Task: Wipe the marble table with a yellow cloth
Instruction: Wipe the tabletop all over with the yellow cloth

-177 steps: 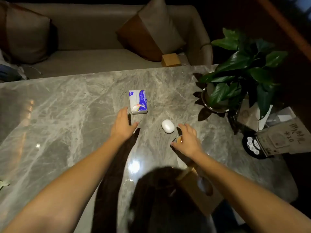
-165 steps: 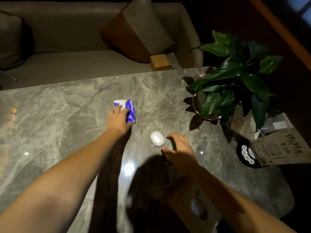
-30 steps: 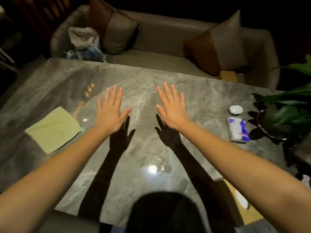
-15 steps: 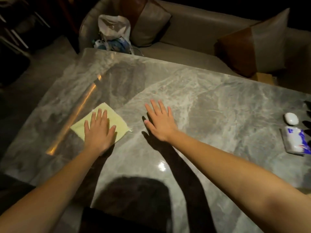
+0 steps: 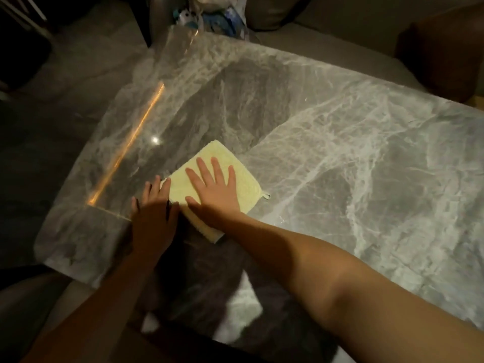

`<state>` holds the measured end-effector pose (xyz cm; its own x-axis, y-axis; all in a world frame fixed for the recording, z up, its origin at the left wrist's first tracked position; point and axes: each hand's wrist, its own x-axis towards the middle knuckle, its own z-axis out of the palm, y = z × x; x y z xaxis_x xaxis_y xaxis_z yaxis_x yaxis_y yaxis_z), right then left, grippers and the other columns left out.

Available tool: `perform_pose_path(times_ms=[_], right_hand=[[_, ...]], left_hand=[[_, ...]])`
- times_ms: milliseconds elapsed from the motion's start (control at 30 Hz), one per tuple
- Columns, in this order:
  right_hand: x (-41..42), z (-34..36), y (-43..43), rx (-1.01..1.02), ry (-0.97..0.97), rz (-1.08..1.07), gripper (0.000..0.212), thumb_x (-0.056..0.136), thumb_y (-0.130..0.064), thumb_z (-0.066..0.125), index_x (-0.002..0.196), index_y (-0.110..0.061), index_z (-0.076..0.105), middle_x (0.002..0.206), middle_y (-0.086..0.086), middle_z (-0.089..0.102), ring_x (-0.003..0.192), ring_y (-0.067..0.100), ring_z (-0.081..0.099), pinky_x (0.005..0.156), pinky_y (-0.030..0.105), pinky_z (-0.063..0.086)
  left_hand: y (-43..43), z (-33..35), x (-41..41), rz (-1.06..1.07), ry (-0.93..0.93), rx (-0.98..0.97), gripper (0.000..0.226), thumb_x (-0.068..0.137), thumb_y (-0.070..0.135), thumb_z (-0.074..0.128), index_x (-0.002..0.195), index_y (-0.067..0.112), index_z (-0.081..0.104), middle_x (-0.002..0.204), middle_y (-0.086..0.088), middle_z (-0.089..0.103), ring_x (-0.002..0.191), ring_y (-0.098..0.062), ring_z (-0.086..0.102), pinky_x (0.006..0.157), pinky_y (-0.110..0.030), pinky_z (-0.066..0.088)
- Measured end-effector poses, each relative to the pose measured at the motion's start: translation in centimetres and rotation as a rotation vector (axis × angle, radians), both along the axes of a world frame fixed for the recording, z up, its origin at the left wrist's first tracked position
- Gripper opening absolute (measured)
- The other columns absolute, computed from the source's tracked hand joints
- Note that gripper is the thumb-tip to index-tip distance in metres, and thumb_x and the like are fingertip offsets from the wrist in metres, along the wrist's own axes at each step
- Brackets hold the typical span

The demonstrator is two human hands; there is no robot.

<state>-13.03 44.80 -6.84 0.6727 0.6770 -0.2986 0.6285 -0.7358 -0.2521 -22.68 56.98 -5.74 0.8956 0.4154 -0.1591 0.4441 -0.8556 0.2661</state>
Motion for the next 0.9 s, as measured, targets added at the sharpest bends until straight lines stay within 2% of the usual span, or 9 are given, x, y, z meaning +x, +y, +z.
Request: perform_pose_path(times_ms=[133,267,367,500,600,700,833,900], right_hand=[[2.1,-1.2,0.1,0.024,-0.08,0.065,0.07,0.093,-0.059,0.037,0.153,-0.033,0.013,0.163,-0.001,0.001,0.149,0.03,-0.008,0.113,0.059,-0.007],[6.6,-1.1,-0.7,0.016,-0.141,0.059,0.067,0.093,-0.06,0.029,0.153,-0.036,0.011,0.163,-0.003,0.001,0.149,0.028,-0.006,0.114,0.058,-0.005],[10.2,-1.1,-3.2,0.023,-0.161,-0.051,0.065,0.095,-0.059,0.027,0.153,-0.035,0.011,0.163,-0.003,0.002,0.149,0.027,-0.006,0.116,0.058,-0.004],[11.6,-1.4,-8.8,0.024,-0.169,-0.209,0.065,0.095,-0.059,0.026,0.153,-0.034,0.012,0.163,-0.002,0.002,0.15,0.026,-0.007,0.115,0.058,-0.006],[9.8,-1.6,-14.5,0.023,-0.181,-0.296,0.065,0.094,-0.06,0.027,0.153,-0.034,0.013,0.163,-0.002,0.003,0.15,0.026,-0.007,0.115,0.06,-0.004],[4.6,-1.7,-20.3,0.04,-0.208,-0.413,0.066,0.092,-0.06,0.028,0.152,-0.035,0.019,0.163,-0.001,0.008,0.15,0.027,-0.002,0.114,0.061,-0.001],[-1.2,-2.0,-26.1,-0.002,-0.235,-0.473,0.066,0.091,-0.06,0.032,0.151,-0.035,0.023,0.162,0.0,0.014,0.149,0.031,0.005,0.113,0.063,0.004],[-0.9,-2.4,-27.5,-0.037,-0.248,-0.454,0.069,0.089,-0.06,0.039,0.151,-0.037,0.02,0.162,0.0,0.016,0.149,0.031,0.008,0.113,0.064,0.006]], left_hand=[[1.1,-0.9,1.2,-0.073,-0.029,0.017,0.059,0.095,0.039,0.032,0.148,0.014,0.027,0.155,-0.013,0.028,0.143,-0.032,0.025,0.111,-0.059,0.018],[0.3,-1.0,4.1,-0.084,-0.071,-0.037,0.06,0.093,0.033,0.038,0.148,0.014,0.027,0.155,-0.011,0.026,0.143,-0.03,0.026,0.112,-0.056,0.016],[-1.7,-1.1,5.9,-0.15,-0.075,-0.01,0.059,0.095,0.034,0.041,0.149,0.017,0.025,0.156,-0.009,0.025,0.144,-0.027,0.024,0.113,-0.055,0.014],[-5.5,-1.9,7.3,-0.306,0.029,0.057,0.062,0.091,0.041,0.033,0.148,0.019,0.026,0.156,-0.008,0.026,0.143,-0.029,0.025,0.112,-0.057,0.016],[-8.6,-3.0,8.9,-0.428,0.071,0.122,0.062,0.09,0.044,0.03,0.146,0.017,0.032,0.154,-0.01,0.032,0.14,-0.036,0.03,0.109,-0.061,0.019],[-11.6,-3.8,11.6,-0.463,0.054,0.19,0.059,0.093,0.046,0.029,0.146,0.02,0.033,0.154,-0.008,0.031,0.14,-0.04,0.027,0.109,-0.063,0.015],[-16.8,-4.1,16.4,-0.575,0.047,0.17,0.06,0.095,0.049,0.024,0.15,0.027,0.015,0.16,0.0,0.011,0.147,-0.034,0.006,0.112,-0.06,0.003],[-19.7,-4.3,18.3,-0.633,0.004,0.15,0.06,0.096,0.049,0.026,0.15,0.027,0.014,0.16,0.0,0.009,0.147,-0.033,0.003,0.112,-0.06,0.001]])
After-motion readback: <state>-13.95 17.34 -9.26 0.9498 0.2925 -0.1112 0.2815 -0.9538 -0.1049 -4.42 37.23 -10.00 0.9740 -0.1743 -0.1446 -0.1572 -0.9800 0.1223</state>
